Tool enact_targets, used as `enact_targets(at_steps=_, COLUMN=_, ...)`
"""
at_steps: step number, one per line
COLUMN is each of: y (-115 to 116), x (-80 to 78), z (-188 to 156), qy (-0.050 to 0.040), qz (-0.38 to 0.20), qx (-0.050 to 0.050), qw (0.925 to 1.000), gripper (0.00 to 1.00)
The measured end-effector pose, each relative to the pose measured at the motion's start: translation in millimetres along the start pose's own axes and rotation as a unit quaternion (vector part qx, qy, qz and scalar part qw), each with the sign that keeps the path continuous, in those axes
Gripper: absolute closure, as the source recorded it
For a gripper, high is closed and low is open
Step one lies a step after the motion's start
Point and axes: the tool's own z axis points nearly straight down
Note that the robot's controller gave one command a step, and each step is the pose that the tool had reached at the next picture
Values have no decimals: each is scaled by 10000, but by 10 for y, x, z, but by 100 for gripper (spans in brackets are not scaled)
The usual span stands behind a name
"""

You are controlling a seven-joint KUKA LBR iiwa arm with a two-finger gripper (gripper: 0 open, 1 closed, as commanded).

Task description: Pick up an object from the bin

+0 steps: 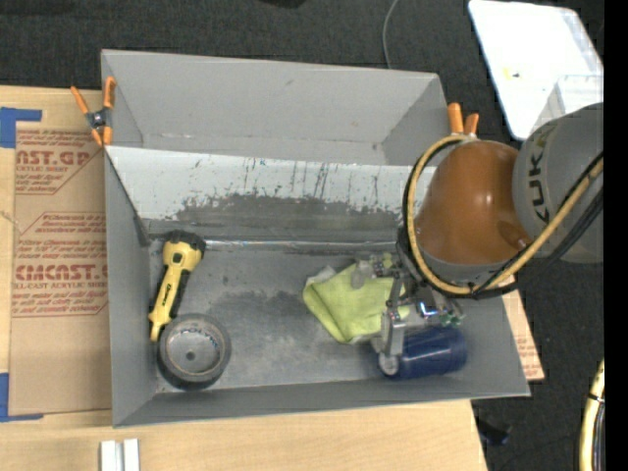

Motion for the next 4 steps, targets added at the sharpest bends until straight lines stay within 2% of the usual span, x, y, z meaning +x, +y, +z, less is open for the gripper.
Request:
enact_targets(at_steps=1, y=32, x=204, z=728, qy=54, qz=-91, qx=16, qw=9999, gripper=0)
enact_targets(at_steps=2, y=-425, x=181, z=744, qy=7, qz=-350, qx=14, qw=9994, gripper=0)
enact_targets(at_steps=3, y=-639, x=126, z=714, qy=27, qz=-25, qx=0, qw=10000, gripper=100)
enact_targets(at_steps=4, y=-639, x=125, z=713, qy=27, qz=-26, qx=1, qw=10000, gripper=100)
